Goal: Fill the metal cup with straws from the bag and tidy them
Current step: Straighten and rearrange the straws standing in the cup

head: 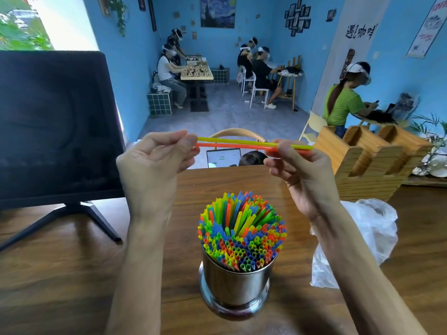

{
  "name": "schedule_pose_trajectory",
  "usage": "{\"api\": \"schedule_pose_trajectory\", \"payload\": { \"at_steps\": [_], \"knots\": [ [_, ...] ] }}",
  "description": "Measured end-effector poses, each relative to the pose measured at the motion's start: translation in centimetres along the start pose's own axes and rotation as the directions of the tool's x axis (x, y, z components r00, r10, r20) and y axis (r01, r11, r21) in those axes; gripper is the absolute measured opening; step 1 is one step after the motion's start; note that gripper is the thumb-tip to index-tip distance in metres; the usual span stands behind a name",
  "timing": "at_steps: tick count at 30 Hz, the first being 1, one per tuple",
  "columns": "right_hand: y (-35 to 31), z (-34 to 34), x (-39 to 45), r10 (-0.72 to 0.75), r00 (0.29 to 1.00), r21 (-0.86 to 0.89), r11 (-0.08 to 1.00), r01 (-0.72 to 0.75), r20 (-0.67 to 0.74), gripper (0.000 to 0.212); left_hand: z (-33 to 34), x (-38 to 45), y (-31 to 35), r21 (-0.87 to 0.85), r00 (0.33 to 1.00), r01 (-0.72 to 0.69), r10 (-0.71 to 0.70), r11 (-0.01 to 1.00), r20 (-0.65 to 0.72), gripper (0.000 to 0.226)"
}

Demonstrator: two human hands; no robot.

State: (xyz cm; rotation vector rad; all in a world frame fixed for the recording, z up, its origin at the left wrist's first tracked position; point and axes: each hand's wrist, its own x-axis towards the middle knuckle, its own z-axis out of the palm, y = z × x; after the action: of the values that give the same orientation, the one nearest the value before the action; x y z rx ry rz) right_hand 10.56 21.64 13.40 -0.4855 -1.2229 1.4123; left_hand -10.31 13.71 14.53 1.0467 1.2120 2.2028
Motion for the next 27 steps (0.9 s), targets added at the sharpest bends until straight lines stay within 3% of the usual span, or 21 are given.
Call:
{"api": "schedule_pose_trajectory", "payload": {
  "at_steps": [3,7,14,17,21,27],
  "knots": [
    [-0.5,0.5,0.0,-0.042,0.995,0.039,0.998,0.045,-0.092,0.023,-0.3,-0.1,-0.7,0.116,0.986,0.161,-0.166,0.98,0.034,0.008],
    [-1.0,1.5,-0.4,-0.2,0.975,-0.007,0.98,0.2,-0.095,0.018,-0.6,-0.4,-1.4,0.323,0.936,0.278,-0.331,0.905,0.121,0.009],
    [-2.1,2.3,-0.8,-0.365,0.931,-0.176,0.918,0.356,-0.016,0.007,-1.6,-0.5,-1.6,0.6,0.899,0.16,-0.366,0.784,0.239,0.01],
    [-2.5,1.9,-0.7,-0.336,0.941,-0.233,0.912,0.337,0.046,0.01,-2.6,-0.2,-1.7,0.721,0.846,0.049,-0.413,0.691,0.338,0.019],
    [-1.6,1.8,-0.8,-0.18,0.964,-0.398,0.884,0.246,0.195,0.013,-2.3,0.1,-2.2,0.772,0.784,-0.007,-0.476,0.635,0.399,0.014],
    [0.8,1.7,-1.0,0.021,0.963,-0.68,0.712,0.175,0.269,0.017,-1.5,1.0,-2.3,0.821,0.726,-0.056,-0.541,0.568,0.424,0.011]
  ]
}}
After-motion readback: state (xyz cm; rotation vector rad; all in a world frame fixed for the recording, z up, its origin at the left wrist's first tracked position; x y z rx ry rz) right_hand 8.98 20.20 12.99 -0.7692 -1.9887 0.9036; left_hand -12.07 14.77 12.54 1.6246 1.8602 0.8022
